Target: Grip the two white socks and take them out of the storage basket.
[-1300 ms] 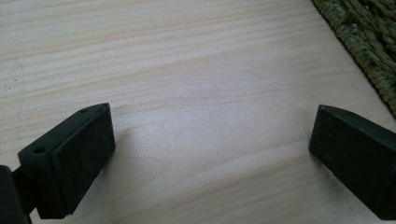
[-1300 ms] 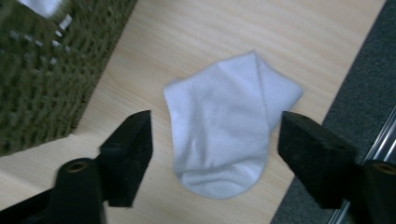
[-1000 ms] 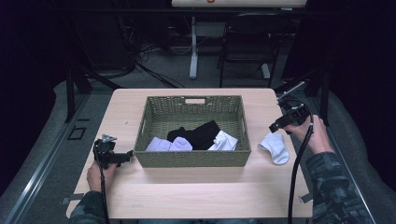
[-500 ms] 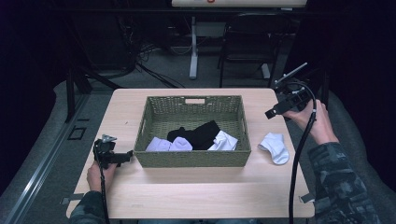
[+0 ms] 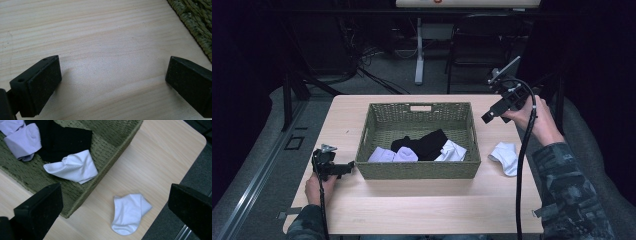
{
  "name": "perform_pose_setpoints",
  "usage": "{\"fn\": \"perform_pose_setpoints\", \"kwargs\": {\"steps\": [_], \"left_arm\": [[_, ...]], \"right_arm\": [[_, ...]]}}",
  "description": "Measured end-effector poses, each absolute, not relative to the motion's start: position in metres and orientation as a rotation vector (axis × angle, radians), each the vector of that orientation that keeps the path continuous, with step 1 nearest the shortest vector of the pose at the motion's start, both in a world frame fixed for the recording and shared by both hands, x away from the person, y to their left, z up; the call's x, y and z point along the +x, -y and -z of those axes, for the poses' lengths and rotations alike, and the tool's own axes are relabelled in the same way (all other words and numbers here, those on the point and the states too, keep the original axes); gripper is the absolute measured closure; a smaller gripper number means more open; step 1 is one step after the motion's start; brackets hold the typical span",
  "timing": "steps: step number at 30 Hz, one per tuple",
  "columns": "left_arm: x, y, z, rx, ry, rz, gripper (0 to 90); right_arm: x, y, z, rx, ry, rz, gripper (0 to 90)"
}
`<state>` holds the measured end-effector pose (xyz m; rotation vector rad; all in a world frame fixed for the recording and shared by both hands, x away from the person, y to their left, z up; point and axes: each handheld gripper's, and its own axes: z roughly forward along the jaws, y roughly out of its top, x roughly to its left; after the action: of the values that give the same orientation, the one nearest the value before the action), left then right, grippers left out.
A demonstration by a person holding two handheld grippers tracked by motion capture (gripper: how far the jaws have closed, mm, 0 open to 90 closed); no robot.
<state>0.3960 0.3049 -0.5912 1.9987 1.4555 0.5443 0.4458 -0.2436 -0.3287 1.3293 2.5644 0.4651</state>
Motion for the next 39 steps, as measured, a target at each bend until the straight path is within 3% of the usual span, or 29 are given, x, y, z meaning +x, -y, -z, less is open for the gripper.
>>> {"fn": "perform_pose_setpoints", "kwargs": {"steps": [25,39], "left_arm": [[0.396,-0.305,0.591,1.999,-1.455,-0.545,0.0],[0.396,-0.305,0.591,1.999,-1.455,-0.544,0.0]], "right_arm": [[0.461,0.155,0.344,1.158,-2.715,-0.393,0.0],[0.465,0.138,0.407,1.161,-2.799,-0.423,0.0]]}}
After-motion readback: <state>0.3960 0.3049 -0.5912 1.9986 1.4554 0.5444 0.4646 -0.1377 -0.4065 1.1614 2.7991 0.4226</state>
